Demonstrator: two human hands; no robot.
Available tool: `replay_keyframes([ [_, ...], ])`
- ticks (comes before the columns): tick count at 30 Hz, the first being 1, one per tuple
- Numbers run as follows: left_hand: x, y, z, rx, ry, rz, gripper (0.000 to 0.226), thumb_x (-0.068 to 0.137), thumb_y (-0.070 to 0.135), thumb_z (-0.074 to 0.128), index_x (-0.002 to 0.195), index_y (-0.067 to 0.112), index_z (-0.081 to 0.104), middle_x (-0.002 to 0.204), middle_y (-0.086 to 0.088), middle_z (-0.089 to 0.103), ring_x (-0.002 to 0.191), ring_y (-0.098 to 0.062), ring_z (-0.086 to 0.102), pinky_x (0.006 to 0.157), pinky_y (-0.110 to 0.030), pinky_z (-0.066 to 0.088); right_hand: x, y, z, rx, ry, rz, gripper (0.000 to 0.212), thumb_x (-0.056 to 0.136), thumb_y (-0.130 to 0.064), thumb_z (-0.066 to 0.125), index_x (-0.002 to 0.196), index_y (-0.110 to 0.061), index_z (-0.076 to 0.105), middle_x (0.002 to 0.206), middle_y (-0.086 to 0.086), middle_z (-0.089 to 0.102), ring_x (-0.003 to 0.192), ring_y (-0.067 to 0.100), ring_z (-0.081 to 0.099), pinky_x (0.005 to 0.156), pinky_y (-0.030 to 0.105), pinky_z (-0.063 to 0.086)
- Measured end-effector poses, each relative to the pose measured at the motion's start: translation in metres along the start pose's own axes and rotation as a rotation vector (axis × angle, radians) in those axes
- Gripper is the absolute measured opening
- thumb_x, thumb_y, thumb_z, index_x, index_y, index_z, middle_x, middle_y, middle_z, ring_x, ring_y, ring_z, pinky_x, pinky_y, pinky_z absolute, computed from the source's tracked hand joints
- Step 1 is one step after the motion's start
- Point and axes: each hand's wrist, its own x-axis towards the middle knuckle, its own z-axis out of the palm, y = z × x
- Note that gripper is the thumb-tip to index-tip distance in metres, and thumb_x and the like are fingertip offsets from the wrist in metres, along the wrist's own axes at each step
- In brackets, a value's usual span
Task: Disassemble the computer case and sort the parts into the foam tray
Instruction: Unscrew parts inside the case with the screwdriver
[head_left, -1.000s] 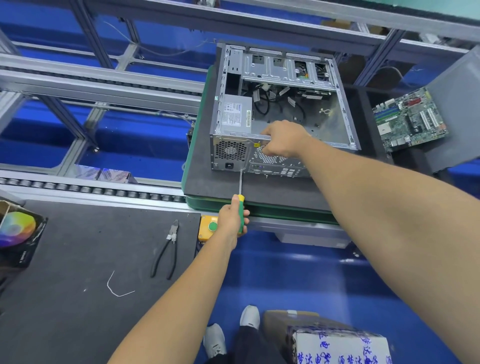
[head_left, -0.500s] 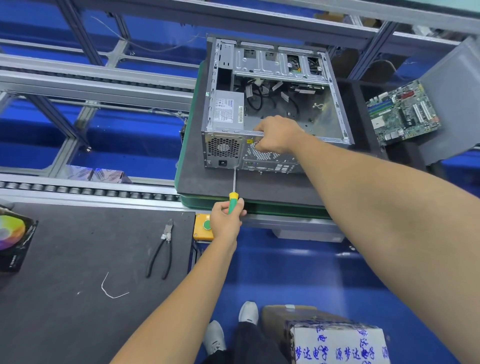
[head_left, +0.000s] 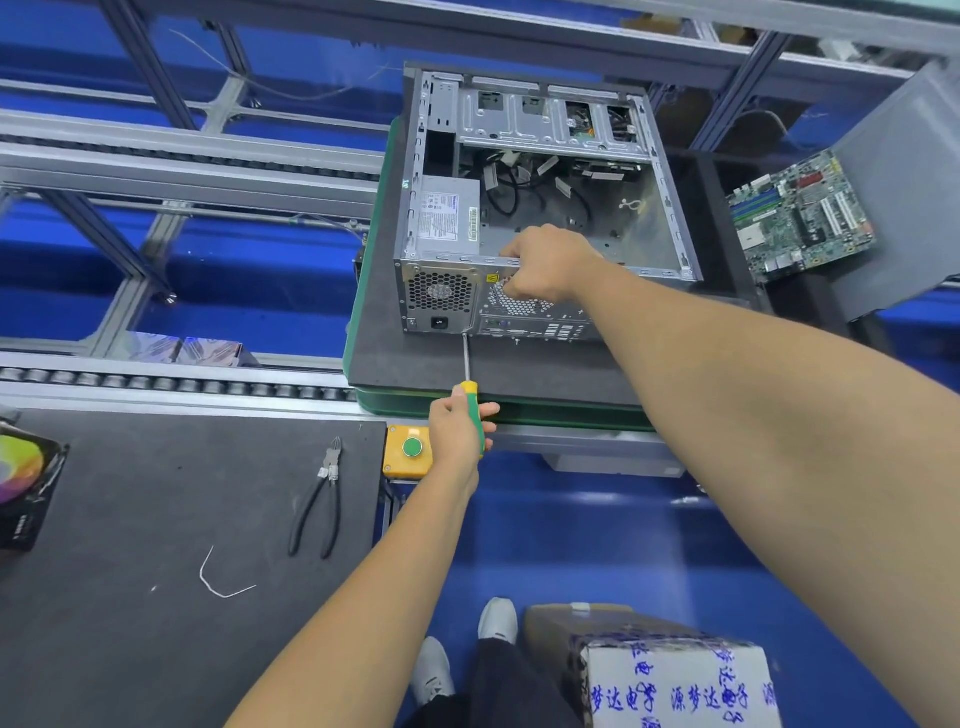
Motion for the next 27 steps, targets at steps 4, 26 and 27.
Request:
replay_keyframes([
  [4,0.001,-0.003,-0.008,0.064,0.051,0.069,0.053,0.088,0.036,0.08,0.113,0.02,0.036,0.109,-0.012,0.056,0.068,-0.017,0.057,0.048,-0.024,0.049,0.0,-0.001,0.0,-0.006,-0.001,0.02,0.053,0.075,-0.031,0.067,0.128,-0.028,0.068,0.084,-0.006,0.067,0.09,0.026,0.06,0.072,0.029,0.041],
  [26,0.004,-0.006,-0.015,0.258,0.093,0.121,0.038,0.104,0.052,0.048,0.098,0.022,0.071,0.078,0.009,0.074,0.078,-0.01,0.069,0.076,-0.035,0.051,0.002,0.002,0.003,-0.011,0.001,0.013,0.023,0.066,-0.024,0.063,0.059,-0.022,0.042,0.054,-0.002,0.046,0.057,0.023,0.044,0.053,0.027,0.032],
  [27,0.005,-0.005,-0.014,0.239,0.068,0.101,0.041,0.105,0.052,0.046,0.098,0.02,0.071,0.076,0.008,0.074,0.073,-0.012,0.066,0.07,-0.034,0.049,0.002,0.002,0.003,-0.012,-0.002,0.009,0.02,0.065,-0.024,0.063,0.06,-0.02,0.044,0.054,-0.001,0.047,0.057,0.024,0.045,0.053,0.027,0.033],
])
